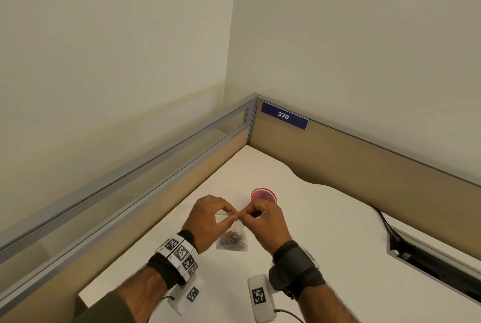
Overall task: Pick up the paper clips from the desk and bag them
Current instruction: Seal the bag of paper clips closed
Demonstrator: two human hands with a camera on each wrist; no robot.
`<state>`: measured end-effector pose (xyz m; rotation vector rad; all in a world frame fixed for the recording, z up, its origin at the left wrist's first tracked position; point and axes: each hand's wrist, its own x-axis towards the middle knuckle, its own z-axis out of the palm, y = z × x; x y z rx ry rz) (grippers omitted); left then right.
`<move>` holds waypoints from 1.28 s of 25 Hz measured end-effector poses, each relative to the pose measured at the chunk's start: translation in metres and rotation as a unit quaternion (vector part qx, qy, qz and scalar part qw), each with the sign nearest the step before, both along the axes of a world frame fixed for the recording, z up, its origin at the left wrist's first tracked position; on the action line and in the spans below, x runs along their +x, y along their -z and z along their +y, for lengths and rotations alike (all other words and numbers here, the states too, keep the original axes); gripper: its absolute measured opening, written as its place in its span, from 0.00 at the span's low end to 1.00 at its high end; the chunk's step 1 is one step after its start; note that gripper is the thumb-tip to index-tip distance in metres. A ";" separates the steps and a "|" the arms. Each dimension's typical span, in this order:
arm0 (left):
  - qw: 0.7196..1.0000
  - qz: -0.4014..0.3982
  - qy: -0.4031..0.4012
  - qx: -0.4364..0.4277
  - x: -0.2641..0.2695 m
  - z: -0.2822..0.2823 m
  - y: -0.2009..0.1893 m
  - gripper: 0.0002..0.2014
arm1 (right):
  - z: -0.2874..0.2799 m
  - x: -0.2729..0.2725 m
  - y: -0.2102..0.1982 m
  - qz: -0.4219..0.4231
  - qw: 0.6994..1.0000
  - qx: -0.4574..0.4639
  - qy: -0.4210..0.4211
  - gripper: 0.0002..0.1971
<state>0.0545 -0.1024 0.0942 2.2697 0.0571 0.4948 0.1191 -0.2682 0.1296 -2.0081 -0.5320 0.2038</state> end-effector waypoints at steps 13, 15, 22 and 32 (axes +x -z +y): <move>0.984 0.105 0.038 -0.139 0.001 0.021 -0.013 0.04 | -0.014 -0.002 0.008 -0.013 1.000 0.006 -0.022 0.04; 0.981 0.105 0.037 -0.158 0.000 0.026 -0.014 0.06 | -0.016 -0.001 0.008 -0.013 0.999 0.009 -0.028 0.04; 0.975 0.109 0.015 -0.194 -0.003 0.036 -0.015 0.05 | -0.021 0.004 0.009 0.001 0.999 0.024 -0.034 0.03; 0.933 0.052 0.036 -0.353 -0.006 0.024 -0.015 0.06 | -0.031 0.011 0.004 0.005 0.999 0.005 -0.040 0.02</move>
